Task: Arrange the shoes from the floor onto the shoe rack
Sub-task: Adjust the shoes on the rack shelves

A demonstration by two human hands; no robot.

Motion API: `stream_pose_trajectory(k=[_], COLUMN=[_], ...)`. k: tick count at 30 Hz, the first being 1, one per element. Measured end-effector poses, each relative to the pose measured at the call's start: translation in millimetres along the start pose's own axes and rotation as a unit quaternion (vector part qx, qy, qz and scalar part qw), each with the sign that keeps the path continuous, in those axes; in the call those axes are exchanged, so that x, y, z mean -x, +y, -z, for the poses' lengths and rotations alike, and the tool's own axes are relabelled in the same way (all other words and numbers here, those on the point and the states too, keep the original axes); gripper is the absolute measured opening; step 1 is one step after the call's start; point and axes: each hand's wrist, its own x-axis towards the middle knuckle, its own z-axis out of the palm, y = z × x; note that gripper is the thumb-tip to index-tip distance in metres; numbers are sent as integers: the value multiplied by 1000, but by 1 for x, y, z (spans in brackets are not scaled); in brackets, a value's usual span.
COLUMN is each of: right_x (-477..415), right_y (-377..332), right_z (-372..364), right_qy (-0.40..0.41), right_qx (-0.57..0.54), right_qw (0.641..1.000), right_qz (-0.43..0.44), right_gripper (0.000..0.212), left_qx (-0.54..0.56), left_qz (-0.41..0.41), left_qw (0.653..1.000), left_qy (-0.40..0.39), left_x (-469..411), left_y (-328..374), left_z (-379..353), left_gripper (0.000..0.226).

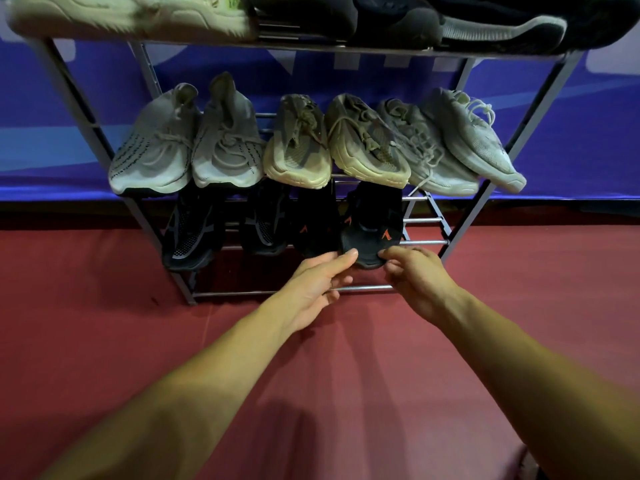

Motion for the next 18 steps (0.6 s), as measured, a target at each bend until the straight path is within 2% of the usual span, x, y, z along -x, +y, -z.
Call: stream_pose_trajectory(k=[2,4,9,15,18], right_x=[-7,-11,-19,-30,-36], right_y=[1,1,9,8,6], right_z=[4,9,13,-4,-13], right_qy=[47,81,126,131,153], right_qx=[-40,-38,2,-15,-35], right_qw=[998,996,992,991,987], right_qz=[4,4,10,12,20], right_gripper=[24,24,23,15,14], left_qx=[3,11,106,119,120], left_qz=[18,29,20,3,-1], left_qw=[999,993,955,954,956], left_qy=[41,117,275,273,267], left_x=[1,2,-1,-2,0], left_y=[-4,-3,10,10,1], left_z=[5,16,57,83,83], left_gripper=[41,51,45,28,11])
